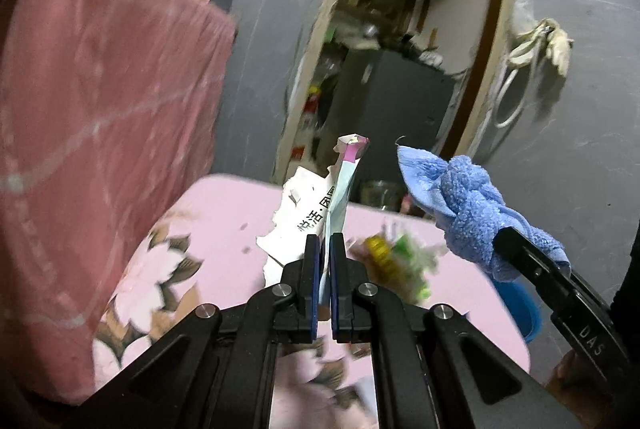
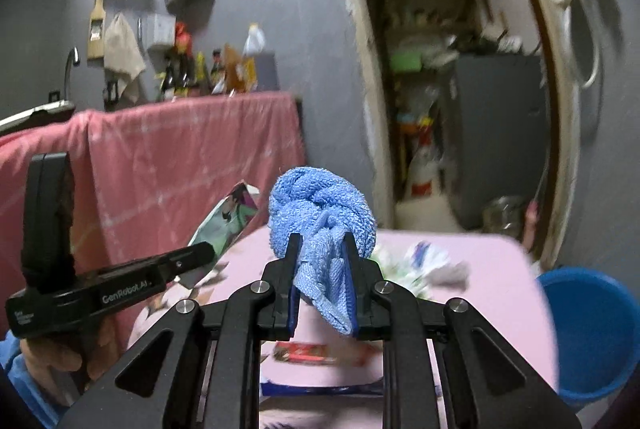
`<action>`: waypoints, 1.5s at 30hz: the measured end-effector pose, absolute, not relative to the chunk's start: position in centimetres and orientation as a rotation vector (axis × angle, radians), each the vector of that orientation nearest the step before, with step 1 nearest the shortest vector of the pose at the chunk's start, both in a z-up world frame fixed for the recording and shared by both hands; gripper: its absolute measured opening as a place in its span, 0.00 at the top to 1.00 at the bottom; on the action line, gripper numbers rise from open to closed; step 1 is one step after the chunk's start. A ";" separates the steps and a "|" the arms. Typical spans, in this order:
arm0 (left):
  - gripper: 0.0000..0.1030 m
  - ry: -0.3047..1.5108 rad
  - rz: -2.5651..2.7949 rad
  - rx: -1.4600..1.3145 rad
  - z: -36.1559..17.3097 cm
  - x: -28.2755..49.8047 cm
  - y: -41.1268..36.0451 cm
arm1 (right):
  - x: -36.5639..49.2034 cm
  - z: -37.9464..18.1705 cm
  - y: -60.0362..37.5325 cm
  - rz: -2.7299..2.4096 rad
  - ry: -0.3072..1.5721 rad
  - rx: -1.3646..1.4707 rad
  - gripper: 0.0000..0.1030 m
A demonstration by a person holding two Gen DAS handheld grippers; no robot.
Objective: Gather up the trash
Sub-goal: 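Grasp the white paper scrap with the left tool while the right tool grasps the blue cloth, then carry the paper and blue cloth over the bucket and open both tools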
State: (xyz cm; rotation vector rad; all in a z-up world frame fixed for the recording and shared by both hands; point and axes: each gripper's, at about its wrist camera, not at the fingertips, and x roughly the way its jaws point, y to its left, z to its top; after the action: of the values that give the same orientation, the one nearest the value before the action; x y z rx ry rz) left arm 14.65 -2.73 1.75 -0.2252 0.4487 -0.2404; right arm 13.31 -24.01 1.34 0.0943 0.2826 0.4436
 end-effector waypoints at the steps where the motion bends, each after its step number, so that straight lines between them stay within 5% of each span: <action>1: 0.98 0.429 -0.248 -0.222 2.2 14.6 -3.3 | 13.1 1.7 -24.5 0.431 0.266 0.092 0.85; 23: 0.97 0.289 -0.524 -0.108 5.1 16.3 -23.3 | 10.2 3.7 -42.1 0.009 0.105 0.093 0.84; 45: 0.97 0.791 -0.598 -0.053 -4.2 24.6 -34.8 | 14.9 -5.1 -50.7 -0.075 0.459 0.237 0.82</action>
State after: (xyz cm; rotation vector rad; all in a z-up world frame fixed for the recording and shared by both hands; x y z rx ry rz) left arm 24.57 -34.75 -4.20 -0.0526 0.7914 -0.5985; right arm 14.85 -50.72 -5.06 0.2368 0.4591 -0.0750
